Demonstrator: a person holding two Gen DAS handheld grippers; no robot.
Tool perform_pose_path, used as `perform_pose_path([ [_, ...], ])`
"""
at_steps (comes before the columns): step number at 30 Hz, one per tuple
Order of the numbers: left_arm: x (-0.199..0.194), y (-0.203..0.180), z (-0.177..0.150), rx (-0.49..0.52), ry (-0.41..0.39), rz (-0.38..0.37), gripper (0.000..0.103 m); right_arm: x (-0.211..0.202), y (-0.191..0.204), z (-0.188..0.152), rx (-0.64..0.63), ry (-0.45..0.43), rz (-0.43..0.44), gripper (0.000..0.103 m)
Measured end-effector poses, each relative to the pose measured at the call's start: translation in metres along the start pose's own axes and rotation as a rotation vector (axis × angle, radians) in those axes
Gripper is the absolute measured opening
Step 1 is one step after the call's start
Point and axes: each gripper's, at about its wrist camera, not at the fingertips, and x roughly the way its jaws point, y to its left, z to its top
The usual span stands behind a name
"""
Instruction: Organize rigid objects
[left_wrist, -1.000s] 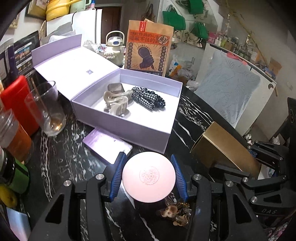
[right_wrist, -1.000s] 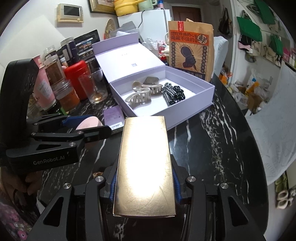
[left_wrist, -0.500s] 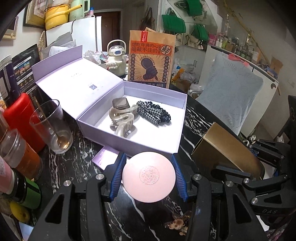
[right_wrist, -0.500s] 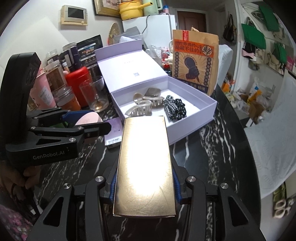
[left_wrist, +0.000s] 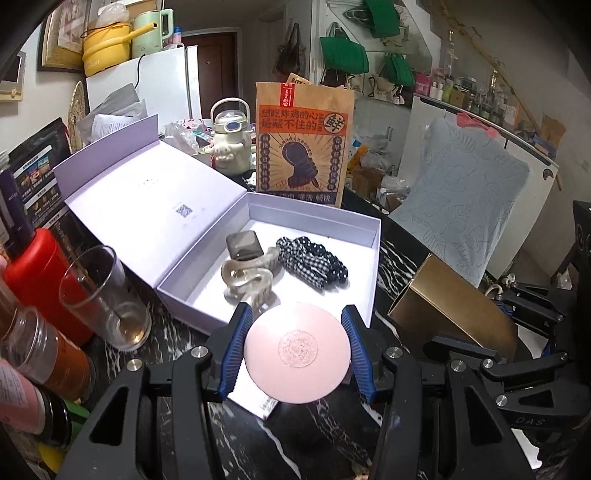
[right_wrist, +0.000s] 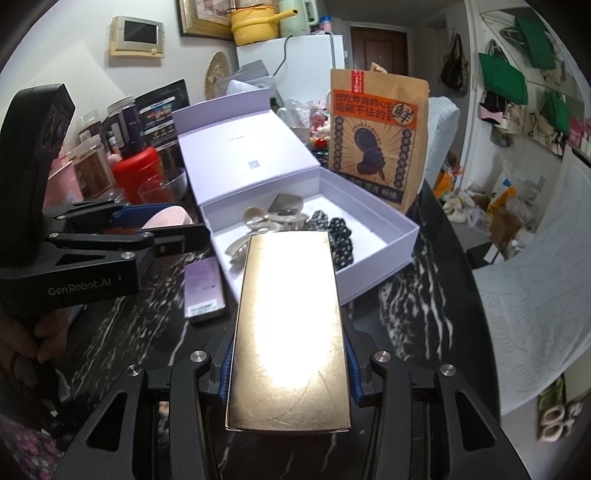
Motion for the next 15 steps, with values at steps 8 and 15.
perform_pose_path([
  [8, 0.012, 0.004, 0.019, 0.009, -0.003, 0.005, 0.05, 0.007, -0.01, 0.021, -0.032, -0.025, -0.031, 0.045],
  [15, 0.019, 0.011, 0.032, 0.016, -0.014, 0.022, 0.05, 0.016, -0.019, 0.039, -0.046, -0.037, -0.038, 0.045],
])
